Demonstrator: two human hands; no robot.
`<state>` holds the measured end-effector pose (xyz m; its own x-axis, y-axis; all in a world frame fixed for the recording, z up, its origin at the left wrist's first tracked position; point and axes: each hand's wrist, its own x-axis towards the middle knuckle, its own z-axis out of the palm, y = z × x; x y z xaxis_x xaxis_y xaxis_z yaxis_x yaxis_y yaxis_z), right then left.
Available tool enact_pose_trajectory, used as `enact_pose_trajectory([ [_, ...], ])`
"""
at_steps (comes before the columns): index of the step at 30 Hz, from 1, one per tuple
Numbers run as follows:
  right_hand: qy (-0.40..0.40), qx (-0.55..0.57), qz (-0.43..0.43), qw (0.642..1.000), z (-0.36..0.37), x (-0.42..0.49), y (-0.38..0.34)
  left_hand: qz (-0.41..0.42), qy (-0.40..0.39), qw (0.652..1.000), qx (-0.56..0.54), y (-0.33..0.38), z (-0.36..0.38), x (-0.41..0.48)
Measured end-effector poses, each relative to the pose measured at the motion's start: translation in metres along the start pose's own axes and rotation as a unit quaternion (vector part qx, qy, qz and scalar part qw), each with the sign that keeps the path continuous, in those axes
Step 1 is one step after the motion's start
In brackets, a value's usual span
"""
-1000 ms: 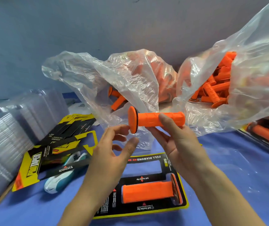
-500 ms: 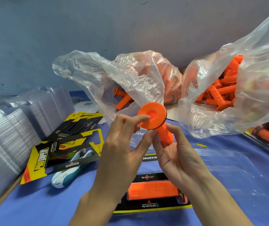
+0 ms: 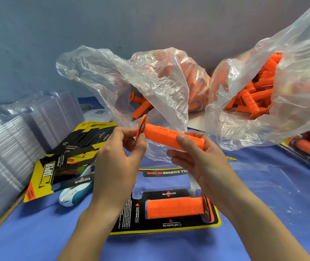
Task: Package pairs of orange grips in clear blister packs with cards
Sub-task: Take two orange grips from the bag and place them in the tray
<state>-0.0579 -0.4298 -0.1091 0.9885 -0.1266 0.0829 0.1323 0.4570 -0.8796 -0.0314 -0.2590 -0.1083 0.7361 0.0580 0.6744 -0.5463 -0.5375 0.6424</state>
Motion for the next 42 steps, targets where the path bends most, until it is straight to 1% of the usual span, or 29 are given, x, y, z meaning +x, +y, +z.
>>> enact_pose_trajectory([
  [3, 0.012, -0.052, -0.014, 0.999, -0.003, 0.002, -0.001, -0.003, -0.011, 1.0, 0.002, -0.001, 0.0, 0.0],
  [7, 0.004, -0.132, -0.036, 0.991, -0.01, 0.004, -0.004, -0.002, -0.041, 0.999, -0.004, -0.007, 0.0, 0.002],
  [9, 0.007, -0.167, -0.043, 0.985, -0.014, 0.004, -0.006, 0.017, -0.086, 0.996, -0.018, -0.009, -0.002, 0.004],
  [12, 0.015, -0.203, -0.048, 0.978, -0.018, 0.004, -0.008, 0.079, -0.19, 0.979, 0.006, -0.015, -0.006, 0.004],
  [14, 0.015, -0.222, -0.053, 0.973, -0.019, 0.004, -0.009, 0.09, -0.22, 0.971, 0.032, -0.017, -0.009, 0.003],
  [18, 0.001, -0.248, -0.062, 0.967, -0.018, 0.004, -0.008, 0.108, -0.222, 0.968, 0.054, -0.02, -0.015, 0.001],
  [23, -0.01, -0.271, -0.065, 0.96, -0.019, 0.004, -0.007, 0.091, -0.257, 0.962, 0.024, -0.018, -0.026, -0.003],
  [26, -0.01, -0.278, -0.062, 0.959, -0.02, 0.005, -0.008, 0.089, -0.262, 0.961, 0.014, -0.017, -0.03, -0.004],
  [28, -0.011, -0.285, -0.059, 0.957, -0.021, 0.005, -0.008, 0.077, -0.263, 0.962, 0.012, -0.018, -0.032, -0.004],
  [31, -0.011, -0.294, -0.064, 0.954, -0.02, 0.004, -0.01, 0.031, -0.28, 0.959, 0.005, -0.021, -0.031, -0.004],
  [33, -0.007, -0.299, -0.071, 0.952, -0.02, 0.004, -0.011, 0.024, -0.292, 0.956, -0.001, -0.021, -0.028, -0.005],
  [38, -0.01, -0.311, -0.066, 0.948, -0.02, 0.004, -0.011, 0.017, -0.288, 0.957, -0.031, -0.017, -0.024, -0.007],
  [42, -0.011, -0.297, -0.067, 0.953, -0.019, 0.004, -0.013, -0.004, -0.29, 0.952, -0.1, -0.013, -0.026, -0.006],
])
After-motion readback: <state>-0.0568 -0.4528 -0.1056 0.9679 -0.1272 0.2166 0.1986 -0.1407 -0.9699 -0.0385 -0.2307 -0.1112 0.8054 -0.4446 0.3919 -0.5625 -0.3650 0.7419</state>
